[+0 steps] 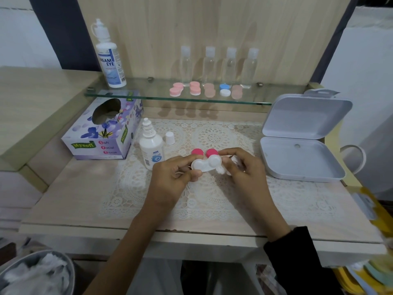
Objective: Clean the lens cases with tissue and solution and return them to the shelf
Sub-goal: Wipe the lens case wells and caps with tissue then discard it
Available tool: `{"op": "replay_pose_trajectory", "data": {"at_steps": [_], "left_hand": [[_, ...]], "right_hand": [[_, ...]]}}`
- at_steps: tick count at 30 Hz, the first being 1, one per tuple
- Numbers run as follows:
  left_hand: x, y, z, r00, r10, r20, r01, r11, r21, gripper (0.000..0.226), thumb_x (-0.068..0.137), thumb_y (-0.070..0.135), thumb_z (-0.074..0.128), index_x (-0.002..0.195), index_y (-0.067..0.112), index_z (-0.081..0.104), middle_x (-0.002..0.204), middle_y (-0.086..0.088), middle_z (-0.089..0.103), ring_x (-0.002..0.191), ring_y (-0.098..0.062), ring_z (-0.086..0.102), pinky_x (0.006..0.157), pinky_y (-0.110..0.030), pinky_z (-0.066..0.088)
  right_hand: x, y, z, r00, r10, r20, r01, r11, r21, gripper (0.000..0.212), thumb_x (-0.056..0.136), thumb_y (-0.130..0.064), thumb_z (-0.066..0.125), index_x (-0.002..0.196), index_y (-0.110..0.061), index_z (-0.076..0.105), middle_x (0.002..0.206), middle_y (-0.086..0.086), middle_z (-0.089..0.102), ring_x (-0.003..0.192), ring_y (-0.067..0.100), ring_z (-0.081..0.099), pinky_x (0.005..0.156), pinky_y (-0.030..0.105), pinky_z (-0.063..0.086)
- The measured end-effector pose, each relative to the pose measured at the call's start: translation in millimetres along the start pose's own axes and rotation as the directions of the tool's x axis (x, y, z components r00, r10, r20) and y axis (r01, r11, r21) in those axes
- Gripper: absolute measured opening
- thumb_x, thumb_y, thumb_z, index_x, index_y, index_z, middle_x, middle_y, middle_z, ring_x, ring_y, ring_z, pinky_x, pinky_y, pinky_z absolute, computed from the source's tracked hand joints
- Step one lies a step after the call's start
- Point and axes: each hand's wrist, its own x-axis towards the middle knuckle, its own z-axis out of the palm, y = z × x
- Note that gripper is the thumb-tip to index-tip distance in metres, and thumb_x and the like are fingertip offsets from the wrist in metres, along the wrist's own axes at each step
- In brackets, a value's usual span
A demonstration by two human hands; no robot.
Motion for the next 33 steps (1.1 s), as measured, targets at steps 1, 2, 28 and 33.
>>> {"op": "replay_pose_trajectory", "data": {"at_steps": [1,2,28,33], "left_hand": [[0,0,0,0.999,0.027,-0.017,-0.027,0.999,0.033,0.039,0.077,-0.003,0.072,0.113,0.008,0.068,0.084,-0.009,0.070,0.071,-0.016,0.067,0.071,-0.014,0.050],[0,1,0,0.998,0.059,-0.035,-0.057,0.996,0.069,0.038,0.076,-0.002,0.073,0.113,0.007,0.069,0.085,-0.008,0.070,0.072,-0.016,0.066,0.071,-0.014,0.050],[2,-6,1,0.993,0.115,-0.012,-0.094,0.861,0.499,0.030,0.075,0.017,0.078,0.103,0.020,0.070,0.098,0.011,0.068,0.095,-0.007,0.059,0.087,-0.023,0.045],[3,-4,0,0.995,0.098,0.016,-0.095,0.888,0.450,0.028,0.075,0.021,0.078,0.101,0.020,0.070,0.098,0.010,0.068,0.093,-0.003,0.061,0.085,-0.026,0.049]], "right_hand": [[0,-1,0,0.999,0.017,0.041,-0.020,0.997,0.080,0.019,0.094,-0.005,0.056,0.096,-0.014,0.072,0.094,0.000,0.072,0.094,0.018,0.066,0.081,0.036,0.053],[0,-2,1,0.996,0.035,0.078,-0.049,0.982,0.185,0.018,0.095,-0.003,0.055,0.100,-0.008,0.072,0.098,0.006,0.072,0.096,0.021,0.067,0.081,0.037,0.054],[2,11,-8,0.978,-0.191,-0.087,0.155,0.936,-0.316,0.009,0.083,-0.011,0.071,0.087,-0.018,0.071,0.086,-0.007,0.068,0.085,0.008,0.062,0.071,0.023,0.048],[8,13,-14,0.949,-0.298,-0.104,0.233,0.885,-0.403,0.006,0.079,-0.012,0.077,0.084,-0.012,0.074,0.086,-0.002,0.069,0.075,0.003,0.058,0.064,0.020,0.045]]}}
